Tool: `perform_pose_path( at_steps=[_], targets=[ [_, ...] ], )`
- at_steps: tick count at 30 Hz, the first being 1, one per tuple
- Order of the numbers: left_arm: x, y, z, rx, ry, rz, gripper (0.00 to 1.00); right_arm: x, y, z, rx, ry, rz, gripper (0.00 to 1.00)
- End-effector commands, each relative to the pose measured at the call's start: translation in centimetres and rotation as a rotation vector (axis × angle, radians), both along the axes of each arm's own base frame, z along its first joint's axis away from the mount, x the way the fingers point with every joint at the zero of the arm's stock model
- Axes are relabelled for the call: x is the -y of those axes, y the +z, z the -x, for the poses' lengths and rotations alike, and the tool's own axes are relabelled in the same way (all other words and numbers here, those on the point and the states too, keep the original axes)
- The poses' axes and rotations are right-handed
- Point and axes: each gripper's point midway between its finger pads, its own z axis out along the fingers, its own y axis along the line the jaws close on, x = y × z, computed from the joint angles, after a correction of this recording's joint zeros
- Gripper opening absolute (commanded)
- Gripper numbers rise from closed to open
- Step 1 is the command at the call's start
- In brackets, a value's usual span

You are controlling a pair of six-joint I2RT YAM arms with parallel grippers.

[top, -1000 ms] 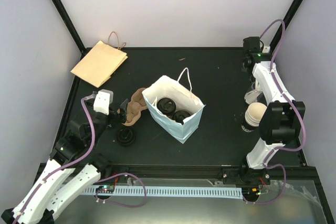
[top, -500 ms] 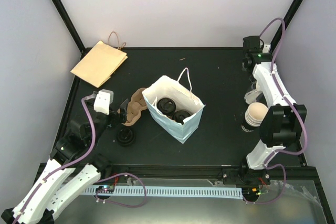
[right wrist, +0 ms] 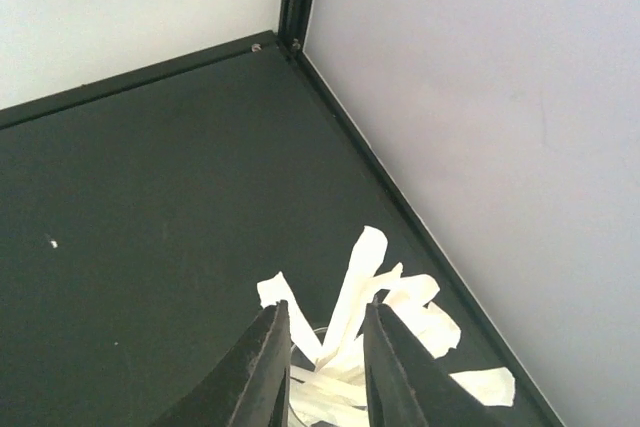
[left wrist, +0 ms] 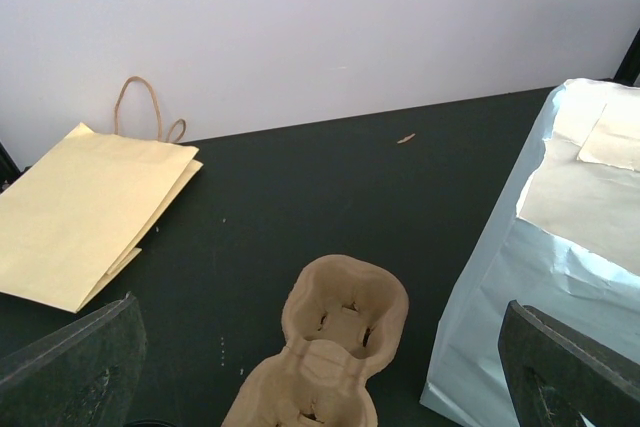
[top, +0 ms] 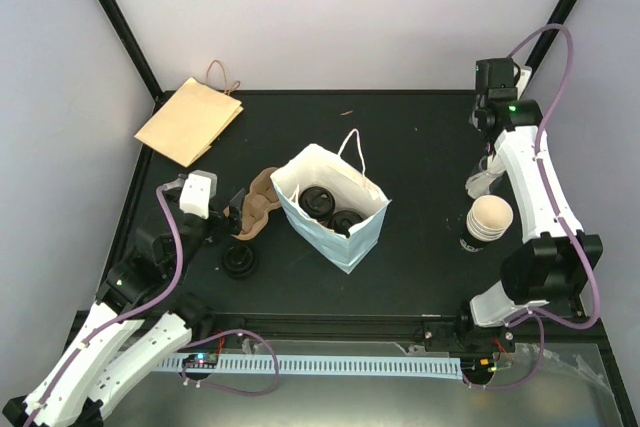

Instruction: Pack the takeout coffee

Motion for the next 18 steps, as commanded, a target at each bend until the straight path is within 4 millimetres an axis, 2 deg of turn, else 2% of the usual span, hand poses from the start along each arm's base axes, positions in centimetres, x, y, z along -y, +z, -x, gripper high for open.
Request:
perform_pose_path(
  at_steps=[1, 3, 6, 12, 18],
  targets=[
    [0.1, 0.9, -0.2, 0.032, -0.007, 0.013, 0.99, -0.7, 1.5, 0.4, 0.028, 0.039, -0.010, 0.30],
    [0.1, 1.0, -0.2, 0.033, -0.006, 0.014, 0.99, -0.8, 0.5, -0.1, 0.004, 0.044, -0.014, 0.44],
    [0.2, 1.0, -0.1, 0.032, -0.008, 0.013, 0.99, -0.9, -1.4, -0.9, -0.051, 0.040, -0.018, 0.50],
    [0.1, 0.9, -0.2, 0.032, -0.006, 0.013, 0.99, -0.5, -4.5, -2.8, -0.121, 0.006, -0.004, 0.50],
    [0.1, 0.8, -0.2, 0.029, -0.004, 0.011, 0.99, 0.4, -5.7, -3.8, -0.149, -0.034, 0.042, 0.47]
  ],
)
